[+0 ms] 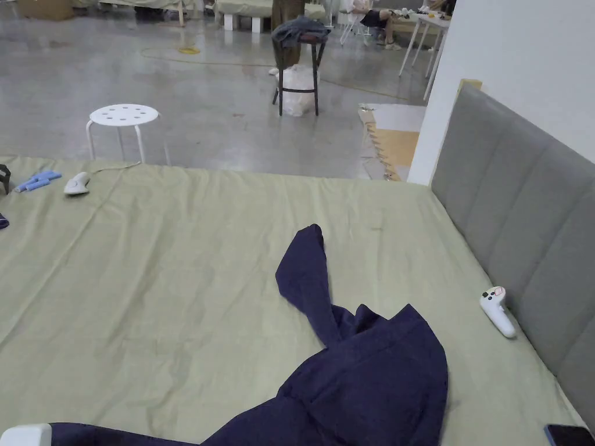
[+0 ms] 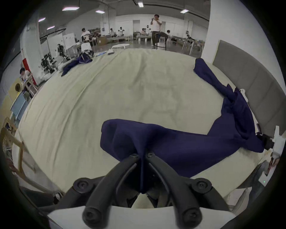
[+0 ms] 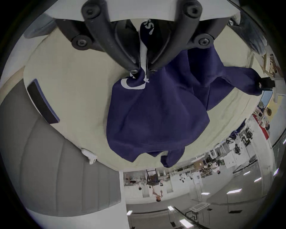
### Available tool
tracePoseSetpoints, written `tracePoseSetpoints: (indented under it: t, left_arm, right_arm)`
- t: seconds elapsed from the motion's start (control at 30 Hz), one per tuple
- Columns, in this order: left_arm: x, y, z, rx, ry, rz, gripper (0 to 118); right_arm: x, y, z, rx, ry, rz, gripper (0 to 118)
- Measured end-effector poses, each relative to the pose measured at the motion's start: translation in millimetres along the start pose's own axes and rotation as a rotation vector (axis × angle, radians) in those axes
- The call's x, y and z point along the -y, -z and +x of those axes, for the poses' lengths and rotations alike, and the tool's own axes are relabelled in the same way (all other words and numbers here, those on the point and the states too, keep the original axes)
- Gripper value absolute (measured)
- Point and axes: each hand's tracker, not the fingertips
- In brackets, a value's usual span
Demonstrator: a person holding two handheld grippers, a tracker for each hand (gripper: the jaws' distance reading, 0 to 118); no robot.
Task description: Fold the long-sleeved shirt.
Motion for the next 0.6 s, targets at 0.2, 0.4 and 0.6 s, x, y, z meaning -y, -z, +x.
tracePoseSetpoints:
  t: [0.2,0.4,0.6]
  left_arm:
    - [-34.5,-51.8,8.5,-0.095,0.061,0.203,103]
    - [-65.6,-88.7,42.2,-0.071,0.064,0.350,110]
    - [-63.4,-62.8,91.5,0.095,0.082,0.337,7]
  right_arm:
    - [-48.8,-48.2,-6.4,-0.047,-0.003,0.234,118]
    - [-73.9,-38.2,3.0,-0.057,-0.093,0.425,118]
    - [-95.3,-90.8,-32.1,-0.014,-0.152,0.464,1]
